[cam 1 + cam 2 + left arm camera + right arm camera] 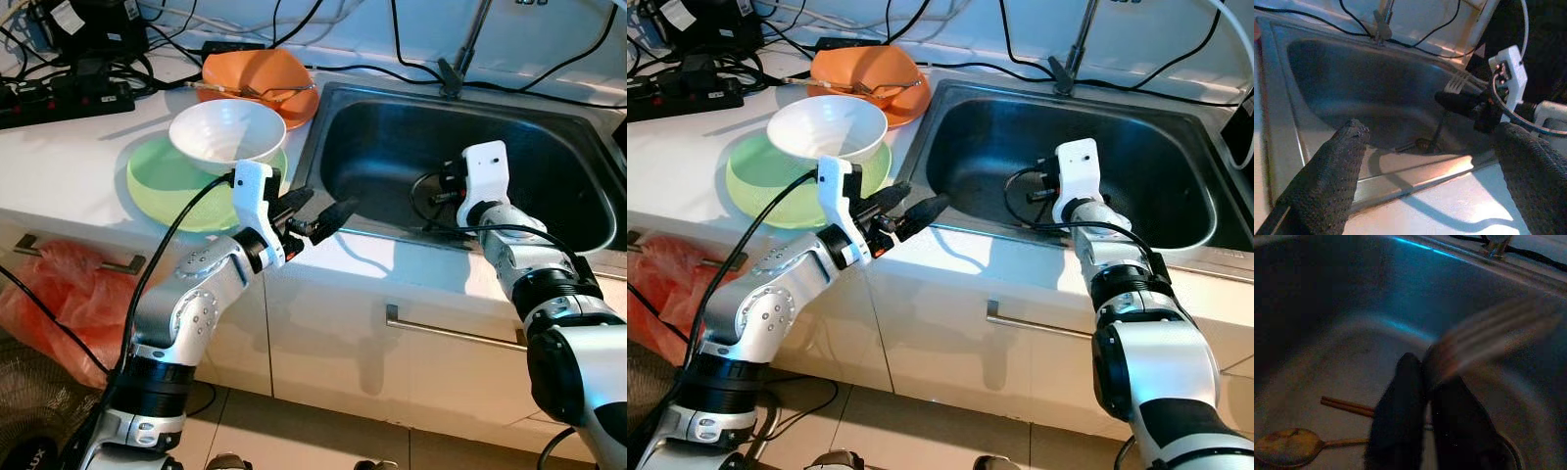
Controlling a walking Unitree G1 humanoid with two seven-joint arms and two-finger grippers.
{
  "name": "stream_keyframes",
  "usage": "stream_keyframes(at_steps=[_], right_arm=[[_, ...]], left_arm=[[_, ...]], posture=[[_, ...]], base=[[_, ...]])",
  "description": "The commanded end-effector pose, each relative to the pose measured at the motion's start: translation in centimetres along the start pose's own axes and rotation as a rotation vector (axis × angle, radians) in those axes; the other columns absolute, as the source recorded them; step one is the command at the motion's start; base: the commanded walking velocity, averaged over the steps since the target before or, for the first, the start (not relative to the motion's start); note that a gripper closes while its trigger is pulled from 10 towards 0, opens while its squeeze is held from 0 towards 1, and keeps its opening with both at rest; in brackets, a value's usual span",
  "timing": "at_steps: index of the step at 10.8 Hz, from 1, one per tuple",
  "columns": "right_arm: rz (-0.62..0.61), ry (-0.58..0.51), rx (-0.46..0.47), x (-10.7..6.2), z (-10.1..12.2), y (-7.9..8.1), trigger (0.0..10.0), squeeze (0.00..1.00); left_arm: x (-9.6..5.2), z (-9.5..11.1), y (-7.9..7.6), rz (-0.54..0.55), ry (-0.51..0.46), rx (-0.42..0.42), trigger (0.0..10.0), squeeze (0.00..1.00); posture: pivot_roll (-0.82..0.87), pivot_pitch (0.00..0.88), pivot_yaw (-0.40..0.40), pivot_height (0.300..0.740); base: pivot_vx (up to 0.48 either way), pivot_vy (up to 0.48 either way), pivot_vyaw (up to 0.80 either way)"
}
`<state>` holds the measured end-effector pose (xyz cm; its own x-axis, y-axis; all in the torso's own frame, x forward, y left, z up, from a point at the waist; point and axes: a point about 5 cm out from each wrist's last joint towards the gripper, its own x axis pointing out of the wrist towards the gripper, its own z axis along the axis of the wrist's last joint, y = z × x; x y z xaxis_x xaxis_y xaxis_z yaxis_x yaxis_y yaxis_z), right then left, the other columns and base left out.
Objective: Kitchen organization
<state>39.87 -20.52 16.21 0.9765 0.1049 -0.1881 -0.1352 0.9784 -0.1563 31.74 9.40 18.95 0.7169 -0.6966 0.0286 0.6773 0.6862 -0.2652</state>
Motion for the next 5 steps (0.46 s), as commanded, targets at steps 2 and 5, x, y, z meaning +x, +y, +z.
stream_keyframes(at_steps=[2,5], right_arm=[[-0.001,-0.01,0.025,0.0,0.35,-0.34,10.0,1.0],[0.02,-0.013,0.042,0.01,0.21,-0.05,10.0,1.0]], left_arm=[[0.28,0.44,-0.08,-0.007,0.007,0.052,10.0,0.0],[0.36,0.6,0.24,0.003,0.004,0.061,10.0,0.0]], posture=[[0.16,0.088,-0.023,0.74],[0.15,0.09,-0.025,0.74]], base=[[0.0,0.0,0.0],[0.0,0.0,0.0]])
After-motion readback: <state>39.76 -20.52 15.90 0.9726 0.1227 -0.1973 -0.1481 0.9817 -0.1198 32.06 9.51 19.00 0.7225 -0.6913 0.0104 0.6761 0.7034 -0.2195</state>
